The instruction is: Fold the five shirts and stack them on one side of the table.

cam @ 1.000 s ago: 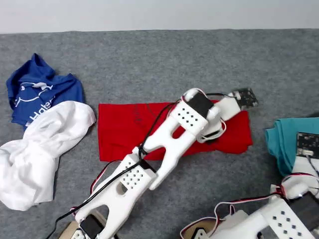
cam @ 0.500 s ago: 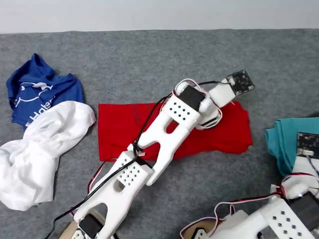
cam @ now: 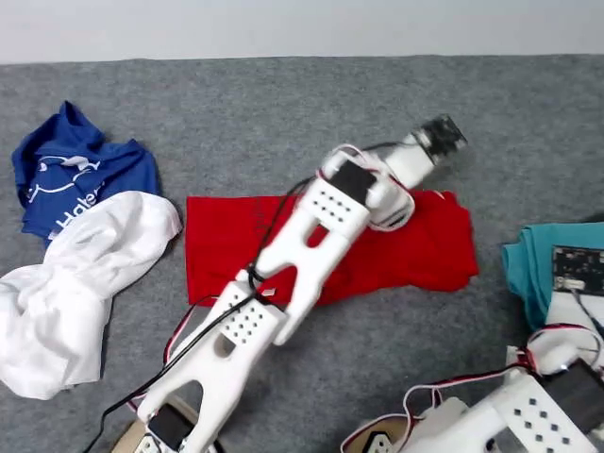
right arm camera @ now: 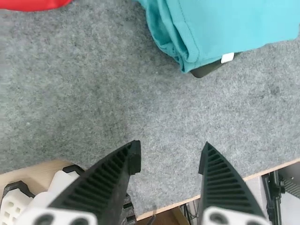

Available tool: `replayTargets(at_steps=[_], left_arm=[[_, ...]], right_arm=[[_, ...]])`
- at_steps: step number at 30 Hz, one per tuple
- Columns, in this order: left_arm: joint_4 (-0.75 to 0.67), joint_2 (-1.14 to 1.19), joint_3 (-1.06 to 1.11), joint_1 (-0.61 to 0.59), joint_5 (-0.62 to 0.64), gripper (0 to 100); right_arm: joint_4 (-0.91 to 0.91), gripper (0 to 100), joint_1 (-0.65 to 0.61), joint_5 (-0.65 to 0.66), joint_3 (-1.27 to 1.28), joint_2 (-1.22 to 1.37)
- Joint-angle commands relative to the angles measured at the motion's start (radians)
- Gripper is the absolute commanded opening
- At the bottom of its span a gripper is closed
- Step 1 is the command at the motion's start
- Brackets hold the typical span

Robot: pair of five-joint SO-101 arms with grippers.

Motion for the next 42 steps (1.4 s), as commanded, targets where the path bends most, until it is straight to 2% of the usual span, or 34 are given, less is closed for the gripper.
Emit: replayTargets(at_steps=[1,5,7,11,13,18,24,31,42], left_arm=[[0.000,-0.018,-0.163,-0.083,0.091,18],[0.100,-0.020,-0.366,-0.170,0.146,18],[0.152,-0.064,-0.357,-0.209,0.167,17],[0.318,-0.178,-0.357,-0.282,0.196,8],[0.351,-0.210,-0.349,-0.316,0.195,3],[0.351,-0.313,-0.219,-0.436,0.198,0],[0.351,-0.539,0.168,-0.453,0.198,0],[0.313,-0.801,0.636,-0.436,0.195,0],[0.057,-1.048,1.185,-0.433,0.193,0]], right_arm=[[-0.007,21.6,-0.038,-0.011,-0.006,-0.004],[-0.010,21.6,-0.120,-0.012,-0.006,-0.002],[-0.024,21.6,-0.189,-0.034,-0.006,-0.002],[-0.068,21.5,-0.354,-0.129,-0.006,0.001],[-0.088,21.5,-0.455,-0.176,-0.006,0.010],[-0.124,20.4,-0.677,-0.305,-0.014,0.157],[-0.237,12.7,-0.851,-0.324,-0.021,0.386],[-0.340,11.7,-0.877,-0.322,-0.206,0.677],[-0.414,11.7,-0.748,-0.321,-0.535,1.239]])
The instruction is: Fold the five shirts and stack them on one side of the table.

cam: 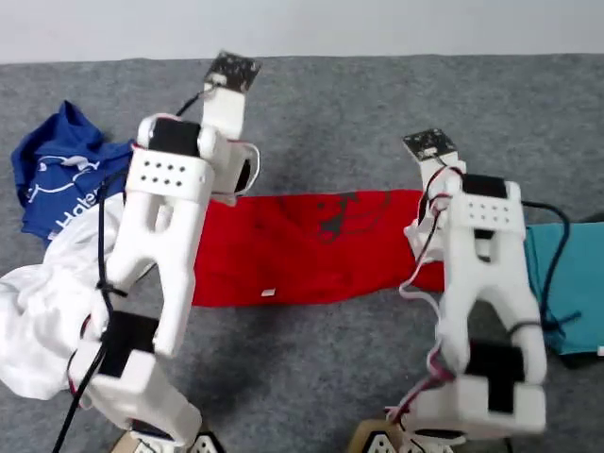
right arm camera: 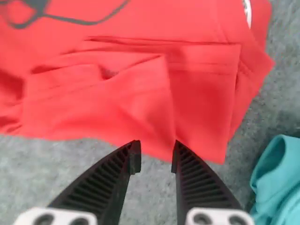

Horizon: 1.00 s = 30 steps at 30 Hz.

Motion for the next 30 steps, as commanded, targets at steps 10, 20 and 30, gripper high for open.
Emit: replayTargets(at_steps=[10,20,30], left_arm=[[-0.112,-0.160,0.266,0.009,-0.020,0],[-0.038,-0.158,0.289,0.123,-0.021,0],[-0.103,-0.149,0.515,0.097,-0.092,0]], right_arm=[[0.084,11.7,0.062,-0.012,-0.330,0.315],[0.278,11.7,0.058,-0.011,-0.559,0.193],[0.421,11.7,0.065,-0.011,-0.571,0.094]])
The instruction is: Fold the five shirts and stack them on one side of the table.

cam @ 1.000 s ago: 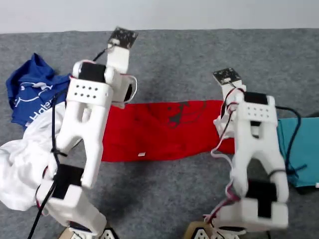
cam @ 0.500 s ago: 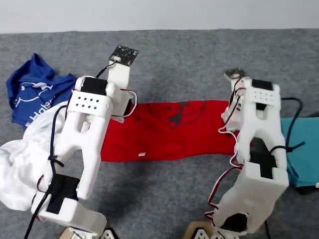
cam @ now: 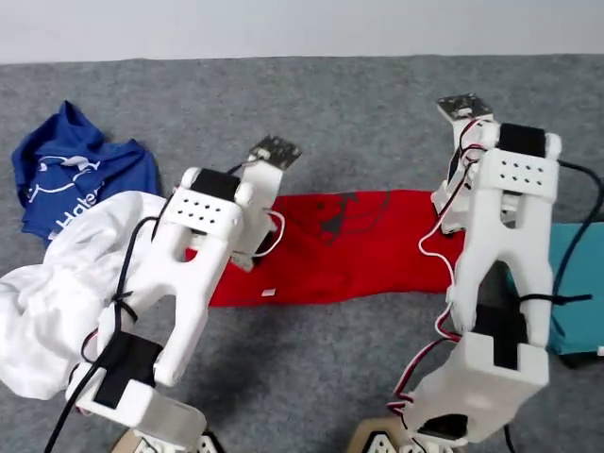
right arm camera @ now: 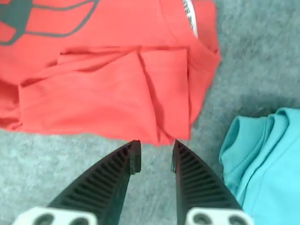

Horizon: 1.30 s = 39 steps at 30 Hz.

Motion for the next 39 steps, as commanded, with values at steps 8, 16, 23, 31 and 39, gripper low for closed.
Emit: replayTargets(at_steps=[8,16,23,31,39], left_arm=[[-0.180,-0.043,0.263,-0.101,-0.052,0],[-0.302,-0.031,0.395,-0.161,-0.064,0],[-0.157,-0.031,0.326,-0.193,-0.064,0],[0.026,-0.358,0.283,-0.199,-0.066,0],[0.106,-0.542,0.282,-0.423,-0.144,9]], right_arm=[[0.094,11.7,-0.002,-0.011,-0.048,-0.137],[0.105,11.7,-0.002,-0.011,-0.048,-0.199],[0.114,11.7,-0.004,-0.011,-0.046,-0.271],[0.114,11.7,-0.010,-0.015,0.046,-0.354],[0.110,11.8,-0.010,-0.018,0.166,-0.414]])
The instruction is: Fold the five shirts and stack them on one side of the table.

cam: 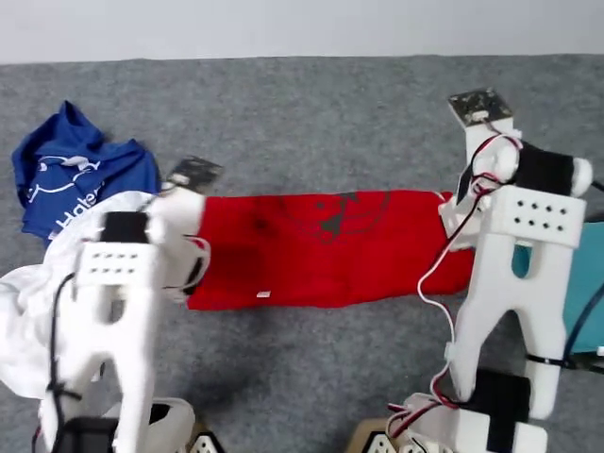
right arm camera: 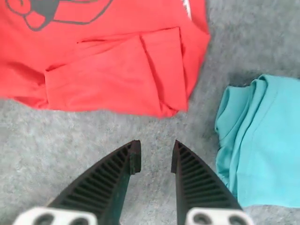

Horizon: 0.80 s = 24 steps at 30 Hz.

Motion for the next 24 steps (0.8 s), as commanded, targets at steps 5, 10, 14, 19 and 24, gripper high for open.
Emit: replayTargets(at_steps=[5,10,14,19,24], left_arm=[[0.018,-0.140,-0.035,-0.338,-0.069,10],[0.018,-0.210,-0.033,-0.565,-0.078,9],[0.038,-0.259,-0.030,-0.697,-0.078,9],[0.097,-0.299,-0.030,-0.760,-0.078,9],[0.132,-0.338,-0.030,-0.767,-0.078,9]], right_arm=[[0.027,11.8,-0.124,-0.198,0.009,-0.045],[-0.067,12.1,-0.372,-0.471,0.005,-0.005],[-0.174,12.2,-0.521,-0.614,0.008,0.099],[-0.361,12.2,-0.608,-0.733,-0.021,0.245],[-0.438,12.3,-0.737,-0.850,-0.132,0.351]])
